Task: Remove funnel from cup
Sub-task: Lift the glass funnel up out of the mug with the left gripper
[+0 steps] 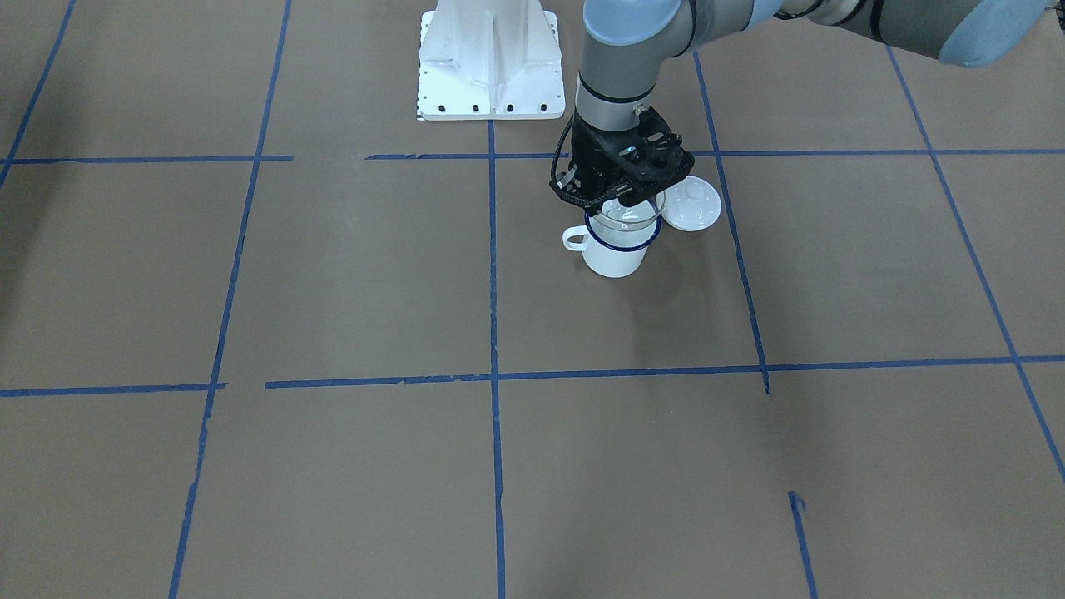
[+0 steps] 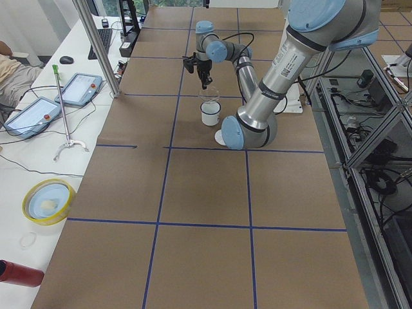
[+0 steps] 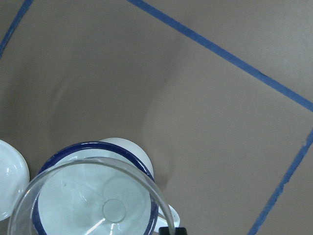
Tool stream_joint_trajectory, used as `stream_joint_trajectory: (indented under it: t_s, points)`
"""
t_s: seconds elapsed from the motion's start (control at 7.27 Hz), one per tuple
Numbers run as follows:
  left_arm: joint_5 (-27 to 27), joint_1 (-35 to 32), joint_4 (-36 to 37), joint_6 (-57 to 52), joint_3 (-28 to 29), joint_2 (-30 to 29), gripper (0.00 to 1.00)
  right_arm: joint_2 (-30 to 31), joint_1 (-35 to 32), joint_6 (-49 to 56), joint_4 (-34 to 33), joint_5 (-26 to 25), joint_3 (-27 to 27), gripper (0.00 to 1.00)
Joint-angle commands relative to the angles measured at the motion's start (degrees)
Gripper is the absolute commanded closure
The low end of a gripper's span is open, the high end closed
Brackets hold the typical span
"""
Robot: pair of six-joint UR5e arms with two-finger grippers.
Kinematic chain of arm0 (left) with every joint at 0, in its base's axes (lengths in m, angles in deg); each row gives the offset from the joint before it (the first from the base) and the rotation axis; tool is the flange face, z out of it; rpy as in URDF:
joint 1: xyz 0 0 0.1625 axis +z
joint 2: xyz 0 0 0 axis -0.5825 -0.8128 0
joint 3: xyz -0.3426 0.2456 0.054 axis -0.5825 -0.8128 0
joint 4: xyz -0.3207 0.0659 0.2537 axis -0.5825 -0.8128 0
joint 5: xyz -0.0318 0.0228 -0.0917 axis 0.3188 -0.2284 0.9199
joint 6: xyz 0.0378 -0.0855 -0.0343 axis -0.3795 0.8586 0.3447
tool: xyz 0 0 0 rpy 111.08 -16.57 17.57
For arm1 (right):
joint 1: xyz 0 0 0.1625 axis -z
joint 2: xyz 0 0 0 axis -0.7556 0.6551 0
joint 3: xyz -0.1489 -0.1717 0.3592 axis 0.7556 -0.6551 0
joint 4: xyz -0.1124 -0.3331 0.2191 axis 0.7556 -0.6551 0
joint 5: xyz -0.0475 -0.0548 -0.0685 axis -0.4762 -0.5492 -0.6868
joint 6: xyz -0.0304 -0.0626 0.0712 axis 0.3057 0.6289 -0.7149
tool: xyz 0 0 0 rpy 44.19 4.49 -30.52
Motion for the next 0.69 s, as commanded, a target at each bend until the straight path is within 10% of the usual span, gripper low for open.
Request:
stream_joint_trajectory:
  t_s: [0.0,0.28,0.55]
  points:
    - [-1.2,-2.0,5.4,-2.0,-1.4,-3.4,1.0,0.0,0.0,0.0,0.0,0.0,-0.1,0.0]
    - [-3.6,-7.7,-2.6,1.4,-0.2,-3.0,1.0,0.0,0.0,0.0,0.0,0.0,0.0,0.0]
    - [-4.1,-10.7,-31.5,13.2,8.6,2.9,1.0,0.0,0.0,0.0,0.0,0.0,-0.1,0.0]
